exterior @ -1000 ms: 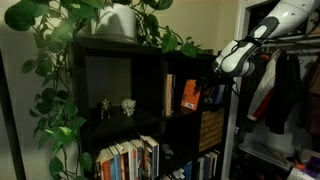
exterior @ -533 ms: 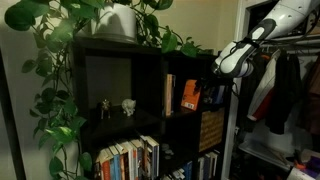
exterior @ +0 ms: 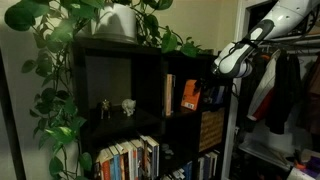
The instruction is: Move the orange book to the right shelf
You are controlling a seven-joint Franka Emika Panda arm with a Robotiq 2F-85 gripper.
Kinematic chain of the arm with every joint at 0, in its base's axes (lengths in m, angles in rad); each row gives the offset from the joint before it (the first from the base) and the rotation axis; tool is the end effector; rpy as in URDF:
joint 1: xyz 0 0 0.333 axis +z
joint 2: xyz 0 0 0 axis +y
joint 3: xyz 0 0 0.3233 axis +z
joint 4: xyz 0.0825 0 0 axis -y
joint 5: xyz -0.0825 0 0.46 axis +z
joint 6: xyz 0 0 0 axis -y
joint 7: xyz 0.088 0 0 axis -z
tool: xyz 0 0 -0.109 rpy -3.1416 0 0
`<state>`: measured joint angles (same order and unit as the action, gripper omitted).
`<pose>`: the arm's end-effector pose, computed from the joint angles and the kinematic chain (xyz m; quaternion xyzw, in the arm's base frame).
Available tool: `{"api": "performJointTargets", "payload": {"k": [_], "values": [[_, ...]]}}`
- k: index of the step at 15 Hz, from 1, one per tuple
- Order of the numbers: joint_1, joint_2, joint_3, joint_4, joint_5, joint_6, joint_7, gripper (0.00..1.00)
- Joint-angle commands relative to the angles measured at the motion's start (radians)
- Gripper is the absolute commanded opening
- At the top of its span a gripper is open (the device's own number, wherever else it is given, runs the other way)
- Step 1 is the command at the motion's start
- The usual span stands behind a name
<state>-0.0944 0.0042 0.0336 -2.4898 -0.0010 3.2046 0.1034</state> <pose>0.5639 -0.0342 0.3136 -0.9344 0.0764 -0.3478 0.0073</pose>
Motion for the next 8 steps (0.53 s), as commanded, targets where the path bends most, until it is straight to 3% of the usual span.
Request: {"api": "performJointTargets", "payload": {"k": [1, 8], "values": [[0.031, 0.01, -0.019, 0.024, 0.03, -0.029, -0.008, 1.0], [0.048, 0.003, -0.012, 0.02, 0.034, -0.034, -0.009, 1.0]]}}
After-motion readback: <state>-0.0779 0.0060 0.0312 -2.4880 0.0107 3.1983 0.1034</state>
